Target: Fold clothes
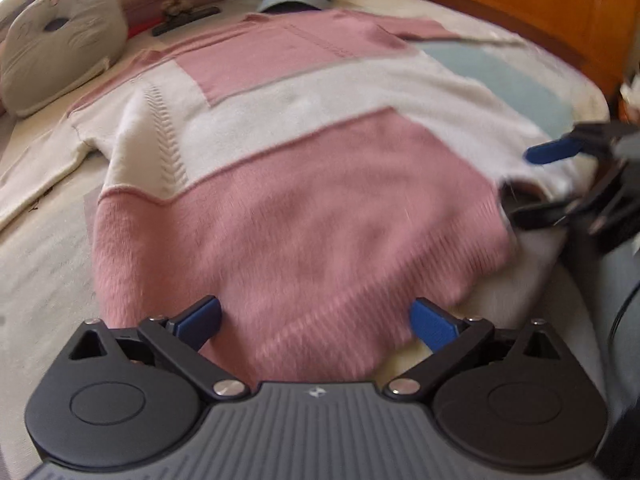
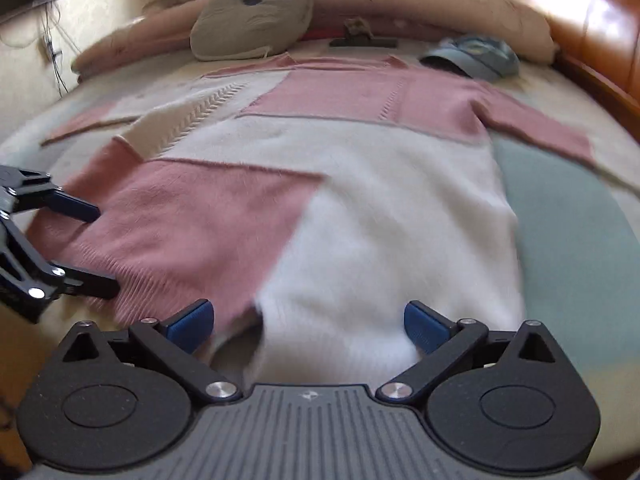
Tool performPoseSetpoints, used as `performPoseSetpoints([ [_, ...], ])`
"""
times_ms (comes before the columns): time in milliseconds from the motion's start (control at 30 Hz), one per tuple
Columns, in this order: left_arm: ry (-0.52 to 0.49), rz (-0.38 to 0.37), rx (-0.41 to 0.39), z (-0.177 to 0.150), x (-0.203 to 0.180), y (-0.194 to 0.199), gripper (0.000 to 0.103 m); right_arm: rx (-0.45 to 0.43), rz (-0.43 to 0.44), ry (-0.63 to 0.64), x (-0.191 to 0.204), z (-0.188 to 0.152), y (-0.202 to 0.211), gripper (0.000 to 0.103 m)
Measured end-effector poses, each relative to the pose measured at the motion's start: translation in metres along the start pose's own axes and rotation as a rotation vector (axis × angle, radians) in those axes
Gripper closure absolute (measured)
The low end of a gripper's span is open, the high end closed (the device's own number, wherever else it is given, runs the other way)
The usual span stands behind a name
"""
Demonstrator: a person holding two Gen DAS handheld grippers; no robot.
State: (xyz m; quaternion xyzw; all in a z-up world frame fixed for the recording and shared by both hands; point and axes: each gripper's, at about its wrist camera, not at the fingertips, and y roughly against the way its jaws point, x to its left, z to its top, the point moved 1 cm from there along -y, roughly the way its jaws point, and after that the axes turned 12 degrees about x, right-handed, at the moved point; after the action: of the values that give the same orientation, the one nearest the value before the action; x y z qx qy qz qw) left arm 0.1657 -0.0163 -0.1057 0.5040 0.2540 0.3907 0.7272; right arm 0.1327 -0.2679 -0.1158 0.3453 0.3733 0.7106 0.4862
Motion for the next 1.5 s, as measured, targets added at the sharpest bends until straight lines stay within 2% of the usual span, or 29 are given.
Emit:
performPoseSetpoints([
  [133,-0.007,-0.012,0.007,-0.001,0.0,0.006,0.002,0.01,0.088,-0.109,-0.025,-0.021,0.034,0.0],
  [233,0.02,-0.047,-0.025,0.013,-0.002,0.009,0.002,-0.041,0.133,-0.182,-0.039,-0.021,0.046,0.0],
  [333,0.002,-0.088,-0.058,0.028,-0.012,0.009,0.002,-0.086,0.18,-0.239,-0.047,-0.011,0.043,0.0],
  [433,-0.013,-0.088,-0.057,0.039,-0.02,0.005,0.002,-0.114,0.231,-0.317,-0.06,-0.005,0.04,0.0],
  [633,0.014,-0.106,-0.027,0.03,-0.021,-0.006,0.002,-0.141,0.356,-0.519,-0.098,-0.009,0.046,0.0],
  [733,0.002,-0.091,-0.034,0.03,-0.021,-0.006,0.002,-0.129,0.417,-0.478,-0.088,-0.008,0.049,0.0],
  [833,0.005,-0.086,-0.038,0.034,-0.018,-0.002,0.002,-0.116,0.491,-0.416,-0.068,0.008,0.04,0.0],
  [1000,0.028,-0.069,-0.026,0.027,-0.01,-0.002,0.002,-0.037,0.551,-0.373,-0.039,0.031,-0.004,0.0],
  [1133,0.036,-0.075,-0.025,0.01,-0.004,0.001,0.002,-0.037,0.535,-0.349,-0.032,0.011,-0.002,0.0],
  [1267,0.004,-0.096,-0.034,0.014,-0.006,0.008,0.002,-0.095,0.418,-0.351,-0.044,0.024,0.011,0.0],
  [1367,0.008,-0.112,-0.083,0.032,-0.006,0.011,0.002,-0.137,0.33,-0.353,-0.053,0.034,0.021,0.0],
  [1500,0.039,-0.182,-0.086,0.046,-0.008,-0.002,0.002,-0.191,0.214,-0.349,-0.065,0.049,0.03,0.0],
])
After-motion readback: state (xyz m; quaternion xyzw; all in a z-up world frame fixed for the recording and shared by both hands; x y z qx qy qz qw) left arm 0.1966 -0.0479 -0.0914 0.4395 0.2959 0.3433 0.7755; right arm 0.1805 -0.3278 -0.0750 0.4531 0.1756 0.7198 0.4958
